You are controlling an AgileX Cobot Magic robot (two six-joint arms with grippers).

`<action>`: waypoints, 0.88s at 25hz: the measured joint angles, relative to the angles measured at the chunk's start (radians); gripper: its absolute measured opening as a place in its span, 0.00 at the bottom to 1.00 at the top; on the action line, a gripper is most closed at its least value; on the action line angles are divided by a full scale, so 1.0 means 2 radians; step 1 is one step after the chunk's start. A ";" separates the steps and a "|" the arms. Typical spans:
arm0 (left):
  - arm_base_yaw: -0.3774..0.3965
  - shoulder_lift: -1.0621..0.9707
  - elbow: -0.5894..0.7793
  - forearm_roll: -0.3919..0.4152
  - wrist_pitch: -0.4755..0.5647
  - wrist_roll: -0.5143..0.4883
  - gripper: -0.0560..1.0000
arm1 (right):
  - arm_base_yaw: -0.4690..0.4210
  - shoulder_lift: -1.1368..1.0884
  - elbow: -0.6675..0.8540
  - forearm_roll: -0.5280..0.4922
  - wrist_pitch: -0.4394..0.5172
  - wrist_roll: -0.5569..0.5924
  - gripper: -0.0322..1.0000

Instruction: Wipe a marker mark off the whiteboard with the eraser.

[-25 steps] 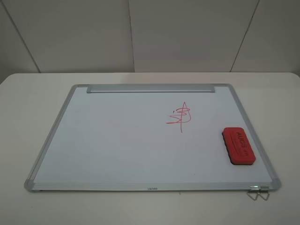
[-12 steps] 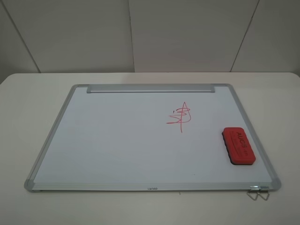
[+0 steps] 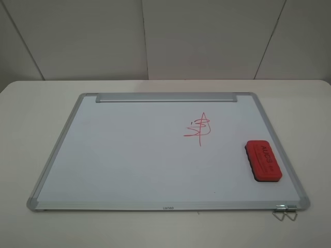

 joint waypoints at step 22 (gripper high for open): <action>0.000 0.000 0.000 0.000 0.000 0.000 0.79 | 0.016 0.000 0.000 0.001 0.000 0.000 0.83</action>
